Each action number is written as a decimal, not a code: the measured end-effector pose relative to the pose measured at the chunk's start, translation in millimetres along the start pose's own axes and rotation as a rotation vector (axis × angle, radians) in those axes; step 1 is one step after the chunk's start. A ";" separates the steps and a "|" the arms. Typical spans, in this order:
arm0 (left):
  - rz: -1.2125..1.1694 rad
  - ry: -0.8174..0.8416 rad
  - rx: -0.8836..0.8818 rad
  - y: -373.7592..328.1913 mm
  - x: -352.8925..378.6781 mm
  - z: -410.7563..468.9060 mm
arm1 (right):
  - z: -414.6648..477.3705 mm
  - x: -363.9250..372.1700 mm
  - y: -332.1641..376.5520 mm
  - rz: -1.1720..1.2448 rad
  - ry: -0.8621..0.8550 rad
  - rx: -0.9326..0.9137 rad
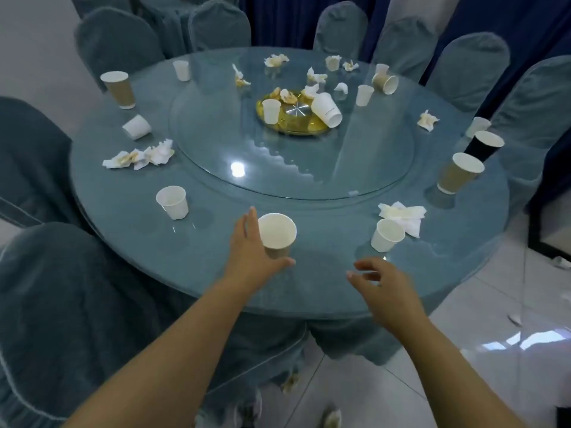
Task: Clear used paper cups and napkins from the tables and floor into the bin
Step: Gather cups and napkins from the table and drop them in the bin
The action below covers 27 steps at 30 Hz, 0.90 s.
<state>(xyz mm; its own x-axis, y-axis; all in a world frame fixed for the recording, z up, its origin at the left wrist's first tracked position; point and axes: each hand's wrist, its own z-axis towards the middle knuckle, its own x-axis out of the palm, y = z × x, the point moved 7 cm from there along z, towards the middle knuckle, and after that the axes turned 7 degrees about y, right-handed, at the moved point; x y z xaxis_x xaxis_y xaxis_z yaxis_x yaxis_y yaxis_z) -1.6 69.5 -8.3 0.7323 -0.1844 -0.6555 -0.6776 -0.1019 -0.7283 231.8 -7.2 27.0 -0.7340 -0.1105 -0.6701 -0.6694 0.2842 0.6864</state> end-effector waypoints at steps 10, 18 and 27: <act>-0.056 0.085 0.055 7.0 10.4 64.6 | 68.0 9.1 32.7 0.047 -0.059 0.033; -0.211 0.033 0.233 -59.7 -2.3 89.7 | 82.1 -37.6 7.8 0.225 -0.236 0.072; -0.377 0.086 0.272 -160.7 28.2 127.8 | 112.1 -145.6 -62.2 0.370 -0.417 0.098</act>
<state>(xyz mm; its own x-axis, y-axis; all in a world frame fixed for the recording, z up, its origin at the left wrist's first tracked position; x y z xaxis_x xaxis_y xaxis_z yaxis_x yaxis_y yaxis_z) 136.6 205.6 64.8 0.9081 -0.2648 -0.3243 -0.3143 0.0805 -0.9459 393.2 98.0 50.2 -0.7969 0.3933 -0.4585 -0.3480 0.3215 0.8806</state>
